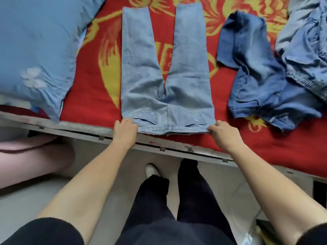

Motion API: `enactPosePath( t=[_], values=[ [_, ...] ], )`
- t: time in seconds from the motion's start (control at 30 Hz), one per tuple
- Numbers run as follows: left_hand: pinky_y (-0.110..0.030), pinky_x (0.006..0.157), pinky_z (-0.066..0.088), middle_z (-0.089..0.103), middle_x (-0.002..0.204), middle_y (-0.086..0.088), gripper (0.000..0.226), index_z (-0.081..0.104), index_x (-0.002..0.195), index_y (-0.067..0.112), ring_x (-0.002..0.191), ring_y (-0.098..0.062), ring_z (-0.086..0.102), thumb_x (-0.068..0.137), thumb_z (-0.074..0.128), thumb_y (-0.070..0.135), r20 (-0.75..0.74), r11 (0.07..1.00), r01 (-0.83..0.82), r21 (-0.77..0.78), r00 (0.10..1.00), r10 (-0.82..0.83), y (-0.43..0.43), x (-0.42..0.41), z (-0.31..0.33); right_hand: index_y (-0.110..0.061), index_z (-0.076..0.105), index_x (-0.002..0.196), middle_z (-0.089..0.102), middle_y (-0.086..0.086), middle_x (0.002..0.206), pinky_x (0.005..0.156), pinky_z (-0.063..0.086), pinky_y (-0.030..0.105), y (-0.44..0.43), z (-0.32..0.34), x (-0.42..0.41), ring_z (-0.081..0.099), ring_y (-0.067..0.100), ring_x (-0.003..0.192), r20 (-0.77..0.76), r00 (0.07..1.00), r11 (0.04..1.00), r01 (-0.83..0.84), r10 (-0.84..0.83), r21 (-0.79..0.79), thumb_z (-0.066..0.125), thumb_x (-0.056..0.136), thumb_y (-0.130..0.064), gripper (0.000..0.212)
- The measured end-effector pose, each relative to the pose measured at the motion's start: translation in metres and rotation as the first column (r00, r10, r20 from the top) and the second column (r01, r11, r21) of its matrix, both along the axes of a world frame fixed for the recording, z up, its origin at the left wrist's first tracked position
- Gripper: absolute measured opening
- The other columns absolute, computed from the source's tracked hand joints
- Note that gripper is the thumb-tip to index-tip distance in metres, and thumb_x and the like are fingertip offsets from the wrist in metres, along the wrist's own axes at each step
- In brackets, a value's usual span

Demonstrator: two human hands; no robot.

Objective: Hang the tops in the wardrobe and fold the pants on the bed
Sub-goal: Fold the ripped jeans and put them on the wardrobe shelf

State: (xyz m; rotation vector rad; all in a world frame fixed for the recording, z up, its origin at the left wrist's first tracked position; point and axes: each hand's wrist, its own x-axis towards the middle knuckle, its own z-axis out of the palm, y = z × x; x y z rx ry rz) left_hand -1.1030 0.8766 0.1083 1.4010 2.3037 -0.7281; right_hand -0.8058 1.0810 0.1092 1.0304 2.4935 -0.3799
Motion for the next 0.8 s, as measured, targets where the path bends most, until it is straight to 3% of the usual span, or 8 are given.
enactPosePath(
  t=[0.13, 0.23, 0.37, 0.5, 0.63, 0.8],
  values=[
    [-0.034, 0.083, 0.036, 0.061, 0.11, 0.002, 0.025, 0.064, 0.107, 0.024, 0.107, -0.022, 0.058, 0.085, 0.056, 0.013, 0.024, 0.995, -0.005, -0.099, 1.0, 0.007, -0.01, 0.011, -0.03, -0.029, 0.065, 0.113, 0.058, 0.006, 0.104, 0.063, 0.04, 0.034, -0.012, -0.026, 0.012, 0.056, 0.03, 0.102, 0.037, 0.999, 0.999, -0.014, 0.015, -0.042, 0.052, 0.099, -0.031, 0.019],
    [-0.036, 0.091, 0.039, 0.064, 0.117, -0.001, 0.029, 0.062, 0.114, 0.019, 0.111, -0.023, 0.061, 0.087, 0.056, 0.012, 0.146, 0.954, -0.046, -0.295, 0.985, 0.092, -0.014, 0.027, -0.059, -0.033, 0.066, 0.115, 0.058, 0.007, 0.114, 0.078, 0.048, 0.038, -0.02, -0.053, 0.02, 0.056, 0.031, 0.111, 0.157, 0.986, 0.973, -0.023, 0.061, -0.232, 0.052, 0.097, -0.03, 0.023],
    [-0.046, 0.096, 0.048, 0.058, 0.129, -0.01, 0.035, 0.057, 0.123, 0.016, 0.115, -0.032, 0.056, 0.091, 0.052, 0.03, 0.371, 0.877, -0.135, -0.46, 0.868, 0.329, -0.017, 0.047, -0.092, -0.034, 0.07, 0.115, 0.064, 0.008, 0.12, 0.092, 0.051, 0.038, -0.019, -0.077, 0.026, 0.059, 0.031, 0.113, 0.247, 0.967, 0.895, 0.058, 0.059, -0.443, 0.057, 0.091, -0.03, 0.027],
    [-0.048, 0.095, 0.046, 0.052, 0.136, -0.012, 0.045, 0.046, 0.14, 0.019, 0.123, -0.035, 0.05, 0.096, 0.048, 0.031, 0.462, 0.941, -0.198, -0.275, 0.831, 0.311, 0.005, 0.072, -0.105, -0.023, 0.067, 0.122, 0.066, 0.017, 0.116, 0.094, 0.049, 0.041, 0.008, -0.095, 0.03, 0.06, 0.036, 0.11, 0.175, 0.979, 0.898, 0.165, -0.101, -0.407, 0.058, 0.091, -0.027, 0.033],
    [-0.045, 0.096, 0.046, 0.057, 0.128, -0.012, 0.034, 0.057, 0.129, 0.014, 0.119, -0.033, 0.052, 0.097, 0.049, 0.022, 0.59, 0.964, -0.261, -0.044, 0.772, 0.236, 0.044, 0.106, -0.111, -0.011, 0.06, 0.131, 0.067, 0.016, 0.118, 0.098, 0.041, 0.039, 0.054, -0.11, 0.019, 0.056, 0.035, 0.115, 0.074, 0.955, 0.88, 0.293, -0.287, -0.374, 0.055, 0.093, -0.017, 0.039],
    [-0.041, 0.092, 0.047, 0.064, 0.118, -0.008, 0.026, 0.065, 0.117, 0.016, 0.11, -0.028, 0.058, 0.096, 0.05, 0.017, 0.715, 0.922, -0.382, 0.065, 0.662, 0.225, 0.107, 0.162, -0.124, -0.015, 0.056, 0.134, 0.065, 0.008, 0.123, 0.102, 0.04, 0.028, 0.107, -0.131, -0.005, 0.058, 0.023, 0.117, -0.048, 0.791, 0.744, 0.55, -0.609, -0.378, 0.048, 0.094, -0.017, 0.041]
  ],
)
